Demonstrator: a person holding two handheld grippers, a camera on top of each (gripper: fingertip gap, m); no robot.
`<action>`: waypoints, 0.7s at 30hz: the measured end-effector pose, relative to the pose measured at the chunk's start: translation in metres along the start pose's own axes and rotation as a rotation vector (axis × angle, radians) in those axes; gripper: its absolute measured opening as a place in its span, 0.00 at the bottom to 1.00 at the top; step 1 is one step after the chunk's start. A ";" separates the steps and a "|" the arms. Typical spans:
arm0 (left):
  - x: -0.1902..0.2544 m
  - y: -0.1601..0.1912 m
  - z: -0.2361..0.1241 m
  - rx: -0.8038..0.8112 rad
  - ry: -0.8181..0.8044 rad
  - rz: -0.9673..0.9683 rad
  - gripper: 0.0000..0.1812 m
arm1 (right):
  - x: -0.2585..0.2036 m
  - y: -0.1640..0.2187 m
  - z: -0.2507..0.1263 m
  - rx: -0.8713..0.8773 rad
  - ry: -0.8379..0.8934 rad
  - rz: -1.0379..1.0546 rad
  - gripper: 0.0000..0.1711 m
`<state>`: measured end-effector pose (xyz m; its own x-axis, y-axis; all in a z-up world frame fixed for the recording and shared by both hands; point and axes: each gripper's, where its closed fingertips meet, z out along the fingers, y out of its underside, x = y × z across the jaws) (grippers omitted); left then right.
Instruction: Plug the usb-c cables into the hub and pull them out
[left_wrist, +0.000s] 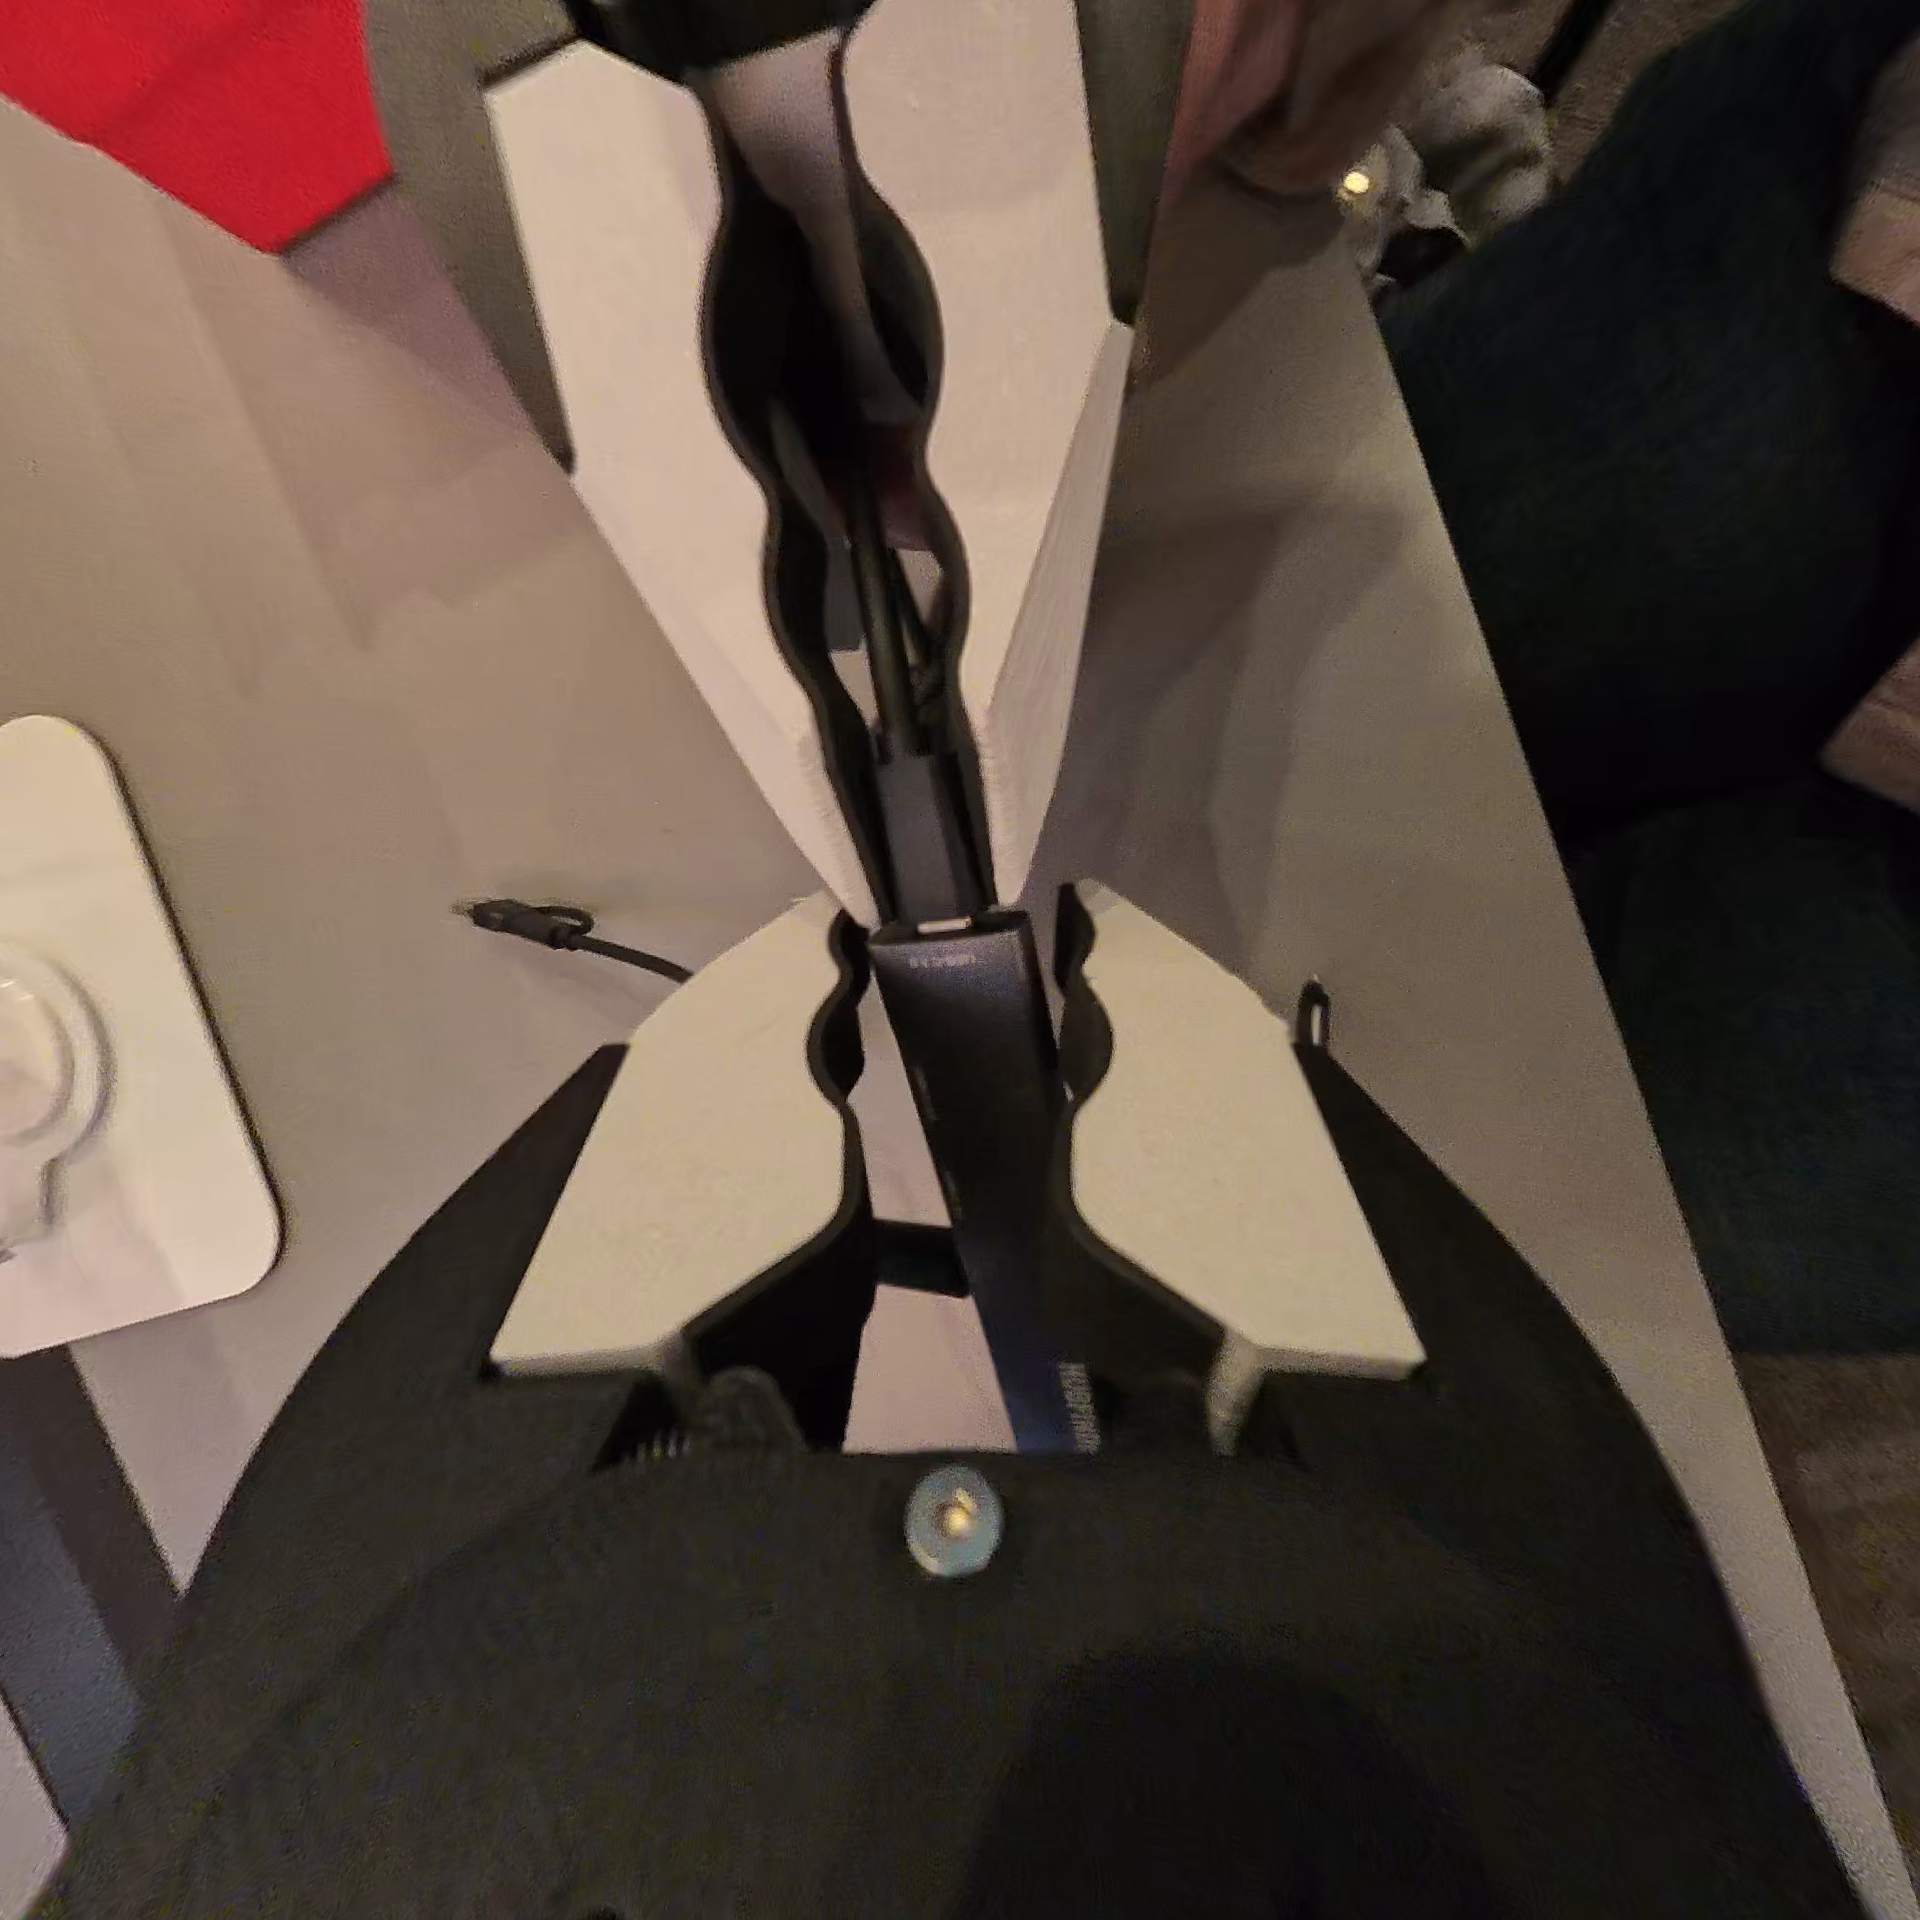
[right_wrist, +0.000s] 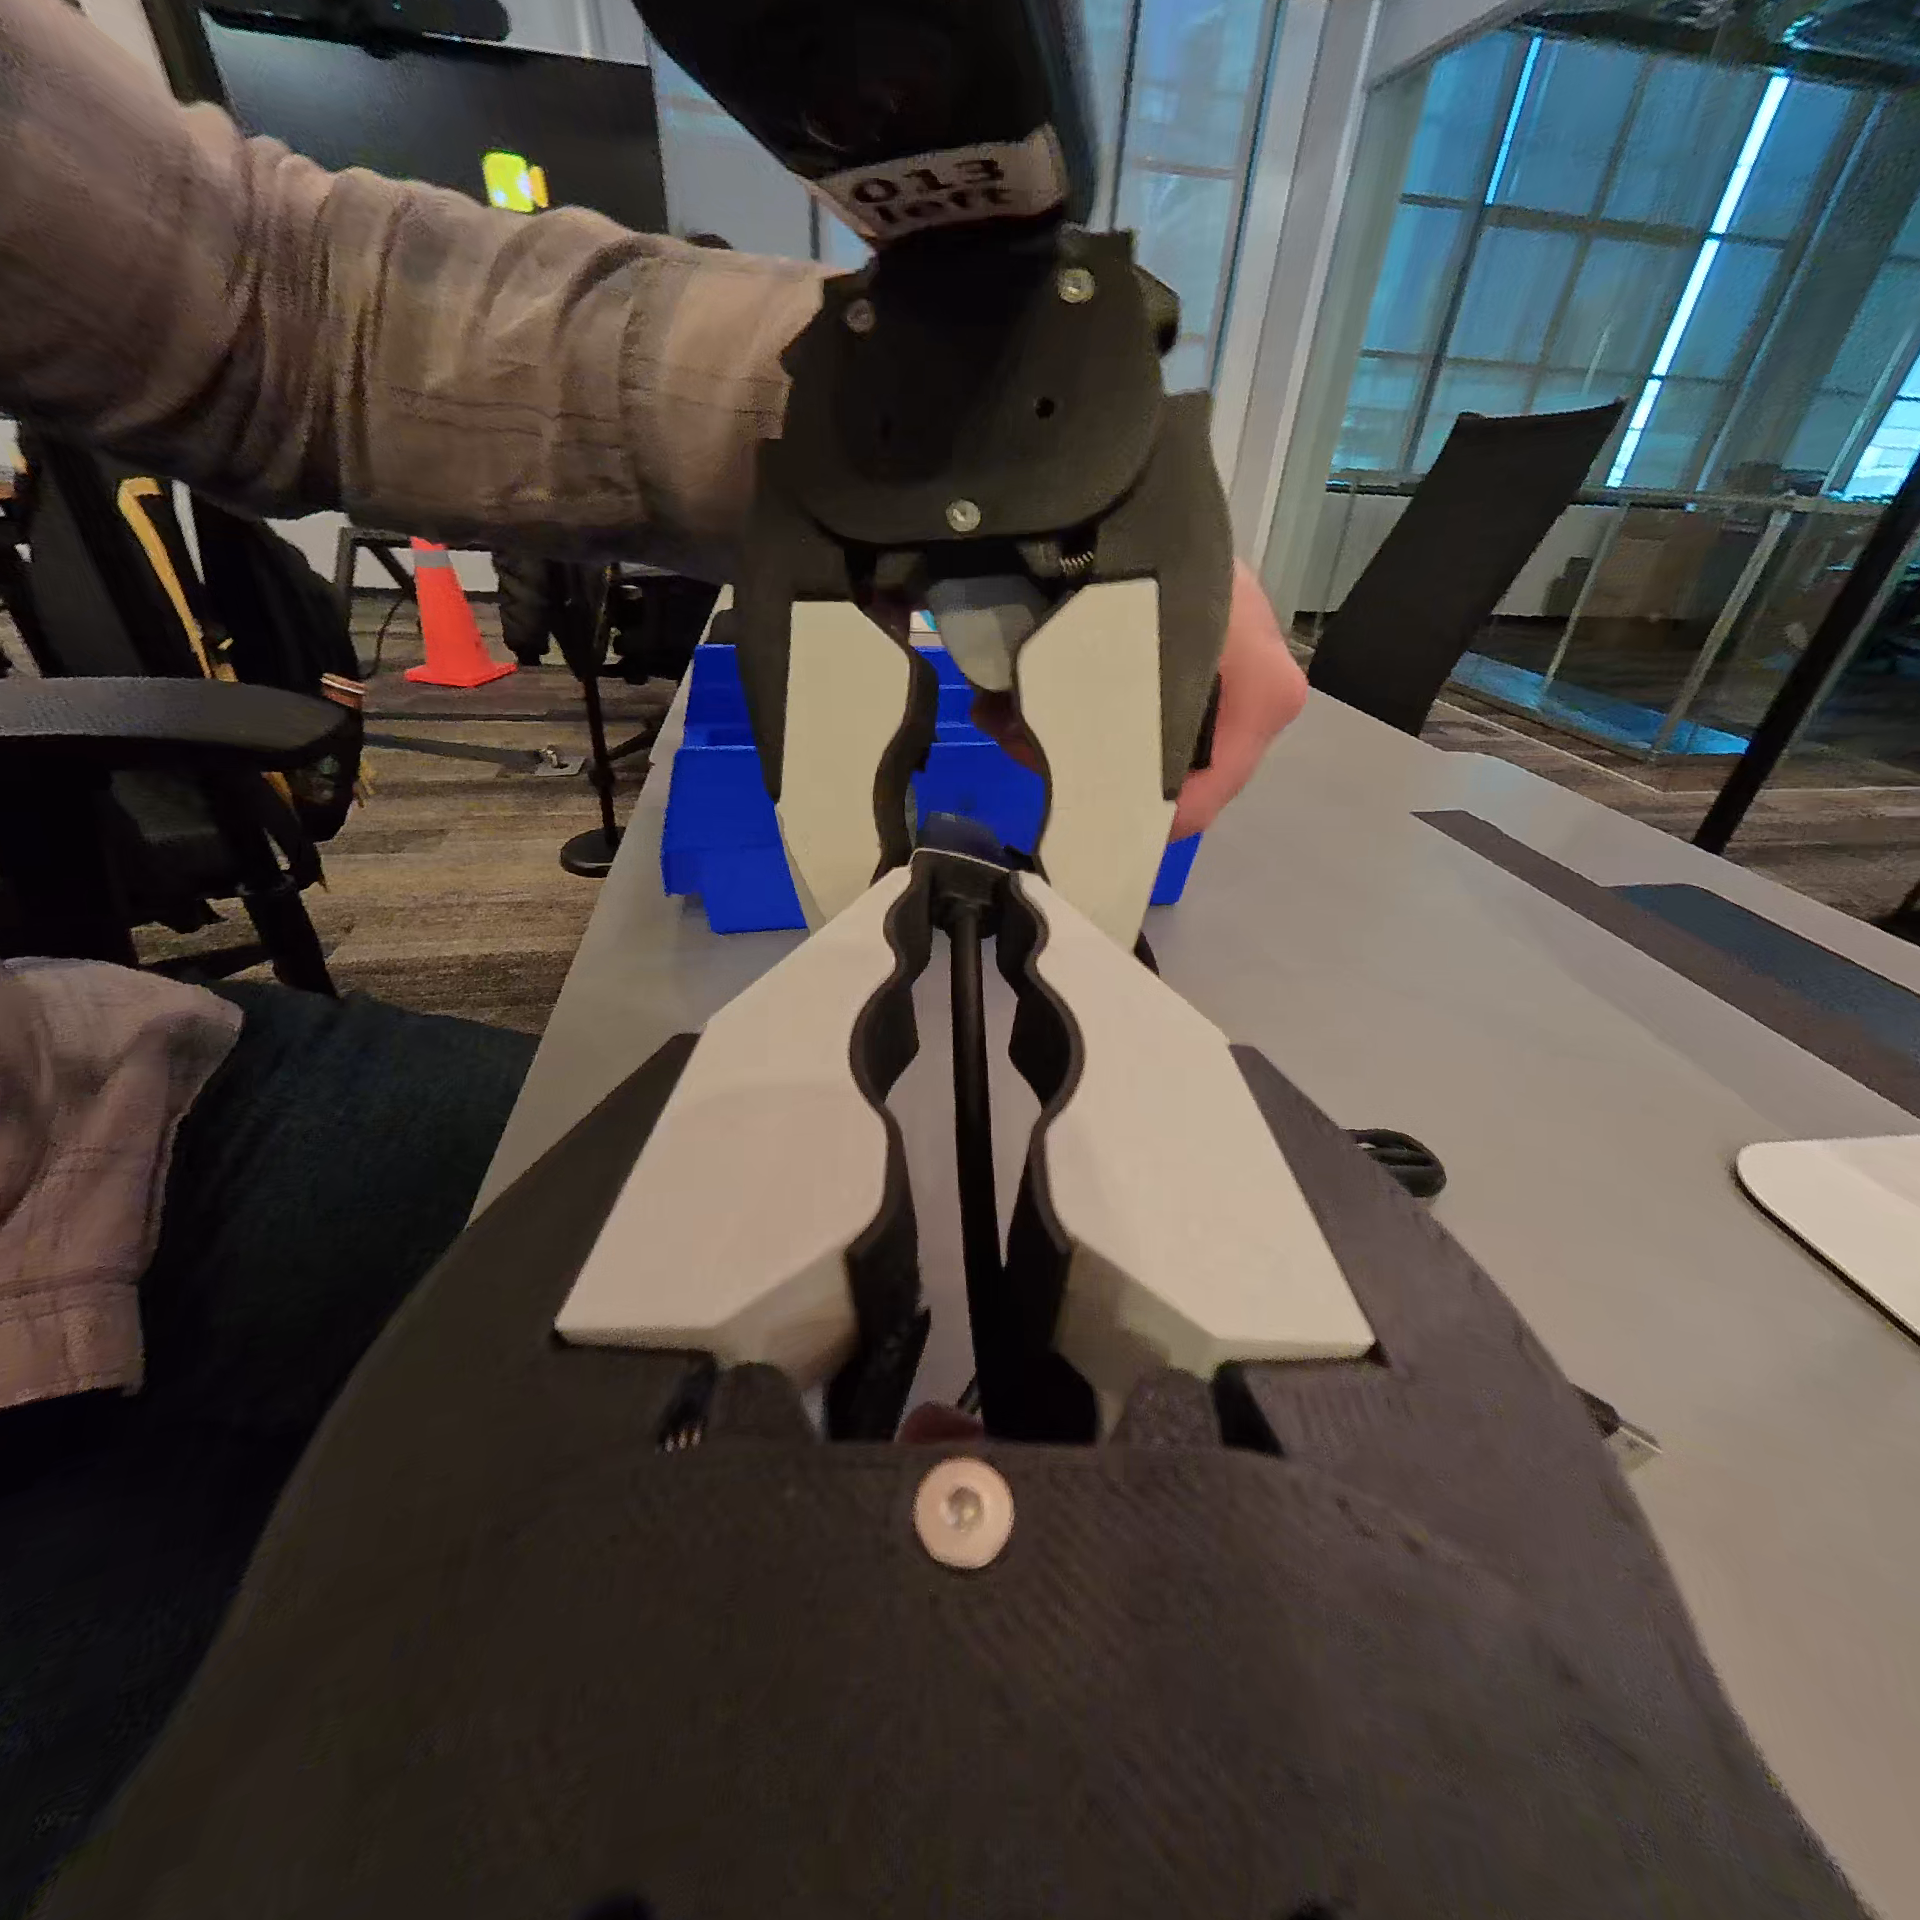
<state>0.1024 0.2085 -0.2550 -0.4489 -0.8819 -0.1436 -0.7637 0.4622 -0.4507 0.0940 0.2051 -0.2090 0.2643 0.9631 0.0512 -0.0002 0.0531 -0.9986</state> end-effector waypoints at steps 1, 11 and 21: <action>0.004 0.002 0.001 -0.016 0.039 -0.006 0.21 | -0.002 0.000 0.001 -0.001 -0.013 -0.005 0.06; 0.022 0.003 0.013 -0.045 0.237 -0.093 0.13 | -0.006 0.004 -0.001 -0.042 -0.023 -0.077 0.06; 0.001 0.011 0.018 -0.125 0.035 -0.092 0.12 | 0.004 0.005 -0.002 -0.057 0.061 -0.026 0.10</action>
<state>0.1017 0.2106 -0.2756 -0.3888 -0.9183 -0.0745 -0.8532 0.3894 -0.3469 0.0969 0.2091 -0.2140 0.3221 0.9435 0.0777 0.0618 0.0609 -0.9962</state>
